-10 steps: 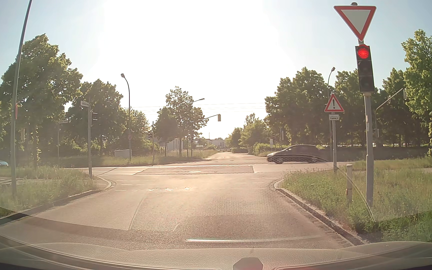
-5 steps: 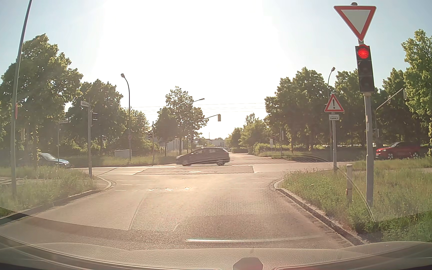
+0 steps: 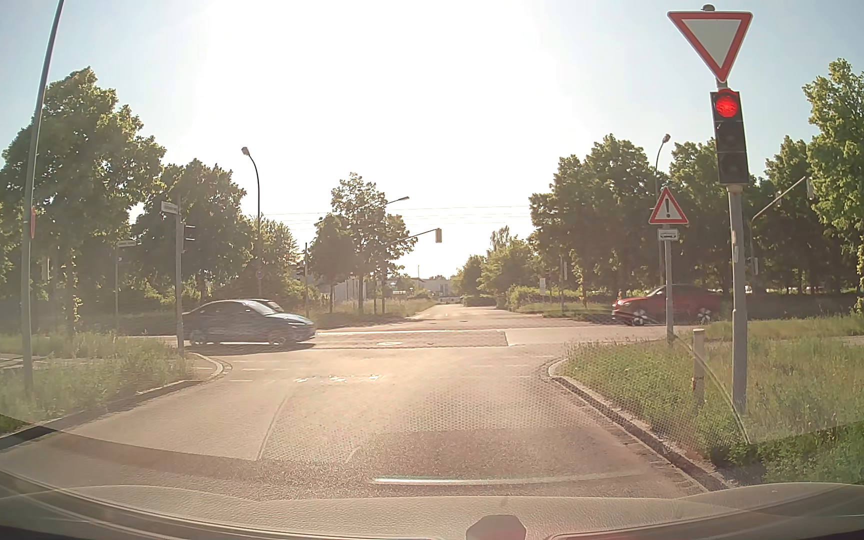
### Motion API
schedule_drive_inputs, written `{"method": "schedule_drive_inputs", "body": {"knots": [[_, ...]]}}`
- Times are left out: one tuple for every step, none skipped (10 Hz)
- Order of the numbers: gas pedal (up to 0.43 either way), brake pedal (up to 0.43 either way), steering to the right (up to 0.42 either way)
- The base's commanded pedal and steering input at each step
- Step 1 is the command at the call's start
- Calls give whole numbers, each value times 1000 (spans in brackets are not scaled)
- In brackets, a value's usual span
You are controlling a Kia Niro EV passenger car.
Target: Follow the waypoints while adhering to traffic rules and regulations
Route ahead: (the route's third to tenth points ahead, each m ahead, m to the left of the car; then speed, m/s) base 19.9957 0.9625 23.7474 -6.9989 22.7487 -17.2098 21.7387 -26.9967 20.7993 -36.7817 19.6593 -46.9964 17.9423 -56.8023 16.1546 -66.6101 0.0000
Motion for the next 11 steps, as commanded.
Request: {"method": "schedule_drive_inputs", "body": {"knots": [[0, 287, -16], [0, 280, -16], [0, 280, -16], [0, 287, -16], [0, 280, -16], [0, 280, -16], [0, 280, -16], [0, 280, -16], [0, 280, -16], [0, 280, -16], [0, 280, -16]]}}
